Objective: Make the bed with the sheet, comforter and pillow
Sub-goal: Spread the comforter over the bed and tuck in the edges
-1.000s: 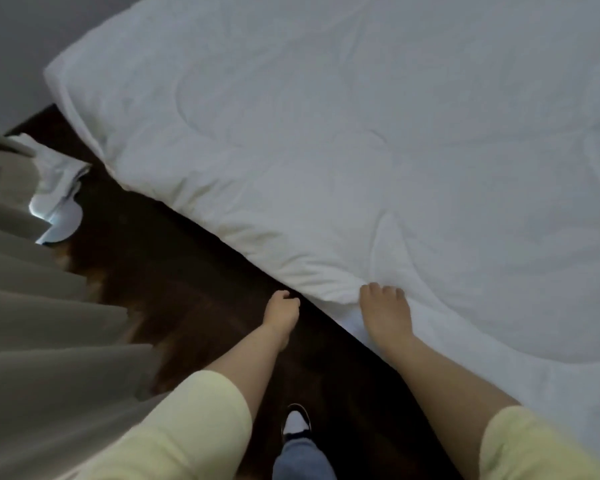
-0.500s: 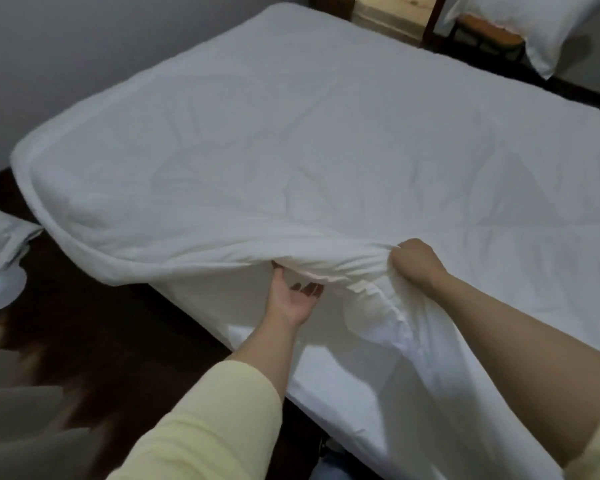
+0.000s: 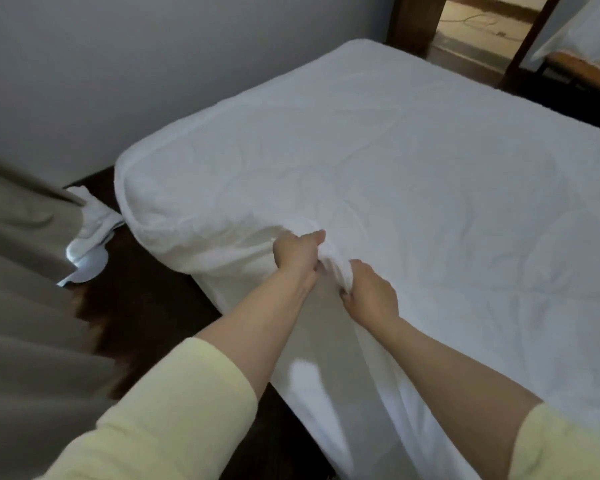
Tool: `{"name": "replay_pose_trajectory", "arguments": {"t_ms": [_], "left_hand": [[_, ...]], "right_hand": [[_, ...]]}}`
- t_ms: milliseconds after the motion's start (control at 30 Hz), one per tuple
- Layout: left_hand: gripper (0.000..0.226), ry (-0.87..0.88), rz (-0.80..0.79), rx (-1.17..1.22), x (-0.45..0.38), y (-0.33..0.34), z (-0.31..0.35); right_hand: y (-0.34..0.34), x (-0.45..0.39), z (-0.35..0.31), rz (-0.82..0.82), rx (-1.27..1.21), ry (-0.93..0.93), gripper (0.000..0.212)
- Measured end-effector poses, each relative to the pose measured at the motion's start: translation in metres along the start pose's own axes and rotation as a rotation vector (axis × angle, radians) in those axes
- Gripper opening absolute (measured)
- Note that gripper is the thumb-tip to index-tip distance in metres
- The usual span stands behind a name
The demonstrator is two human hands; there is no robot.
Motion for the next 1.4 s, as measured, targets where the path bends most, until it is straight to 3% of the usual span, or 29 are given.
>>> {"name": "replay_pose_trajectory", "arguments": {"t_ms": [67,133,200,233,267,333,367,467,533,600,667,800,867,933,967,1000,1033,1067,1100,1133,1167,1267,1400], "left_hand": [[0.030,-0.056,0.011,-0.009,0.004,-0.020,0.001],[0.034,-0.091,0.167,-0.085,-0.001,-0.054,-0.009],[0.086,-0.277,0.332,-0.148,0.001,-0.084,-0.028],[0.102,-0.408,0.311,-0.065,0.004,-0.089,-0.037],[0.104,-0.517,0.220,0.074,0.006,-0.085,-0.045],[0.072,-0.595,-0.017,0.360,0.006,-0.069,-0.049],[0.053,-0.558,-0.071,0.389,0.005,-0.068,-0.044],[0.029,-0.369,-0.036,0.286,0.000,-0.088,-0.023],[0.037,-0.249,0.057,0.212,0.006,-0.120,-0.003],[0.048,-0.158,0.120,0.150,0.021,-0.155,0.017],[0.048,-0.132,0.148,0.095,0.031,-0.199,0.036],[0.040,-0.138,0.139,0.056,0.037,-0.266,0.059],[0.033,-0.138,0.103,-0.016,0.038,-0.282,0.062],[0.028,-0.157,0.043,-0.175,0.037,-0.294,0.058],[0.025,-0.194,-0.039,-0.356,0.041,-0.303,0.054],[0.022,-0.252,-0.132,-0.648,0.042,-0.316,0.046],[0.017,-0.330,-0.217,-1.001,0.049,-0.336,0.034],[0.015,-0.475,-0.232,-1.274,0.056,-0.359,0.024],[0.016,-0.585,-0.244,-1.496,0.064,-0.382,0.016],[0.022,-0.539,-0.233,-1.673,0.062,-0.397,0.013],[0.031,-0.428,-0.196,-1.848,0.061,-0.401,0.015],[0.041,-0.121,-0.145,-1.957,0.069,-0.371,0.029],[0.033,0.176,-0.328,-1.881,0.104,-0.287,0.017]], "right_hand": [[-0.020,-0.012,0.008,-0.107,-0.302,0.038,0.022],[-0.034,-0.008,0.011,-0.210,-0.597,0.095,0.008],[-0.038,0.002,0.008,-0.275,-0.758,0.139,0.010],[-0.037,0.006,0.005,-0.288,-0.794,0.156,0.013],[-0.035,0.010,0.002,-0.305,-0.812,0.179,0.018],[-0.027,0.012,-0.006,-0.325,-0.752,0.214,0.011],[-0.024,0.014,-0.012,-0.296,-0.677,0.228,0.004],[-0.010,0.031,-0.031,-0.023,-0.090,0.215,0.058],[0.007,0.064,-0.076,0.175,0.058,0.043,0.069],[0.040,0.091,-0.120,0.054,0.018,-0.101,0.075],[0.072,0.110,-0.162,-0.123,-0.017,-0.109,0.083],[0.085,0.132,-0.220,-0.265,0.011,-0.119,0.102],[0.076,0.141,-0.228,-0.295,-0.011,-0.062,0.085],[0.069,0.148,-0.228,-0.271,0.012,0.023,0.041],[0.075,0.152,-0.230,-0.291,0.038,0.013,0.030],[0.082,0.163,-0.231,-0.384,0.069,0.048,0.031],[0.100,0.173,-0.235,-0.425,0.270,-0.100,0.035],[0.122,0.192,-0.237,-0.652,0.202,-0.050,0.036],[0.137,0.212,-0.241,-0.780,0.142,-0.207,0.036],[0.140,0.222,-0.248,-0.889,-0.165,-0.127,0.036],[0.153,0.236,-0.241,-0.799,-0.036,-0.328,0.039],[0.136,0.252,-0.194,-0.636,-0.307,0.168,0.046],[0.094,0.283,-0.107,-0.414,-0.308,0.376,0.040]]}}
Point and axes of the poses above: each hand's wrist, its own x-axis away from the middle knuckle, its own y-axis out of the palm, z = x × y, the point moved 3 cm from there along -x, towards the middle knuckle, and after that the axes turned 8 degrees about x, right-handed, at the moved point
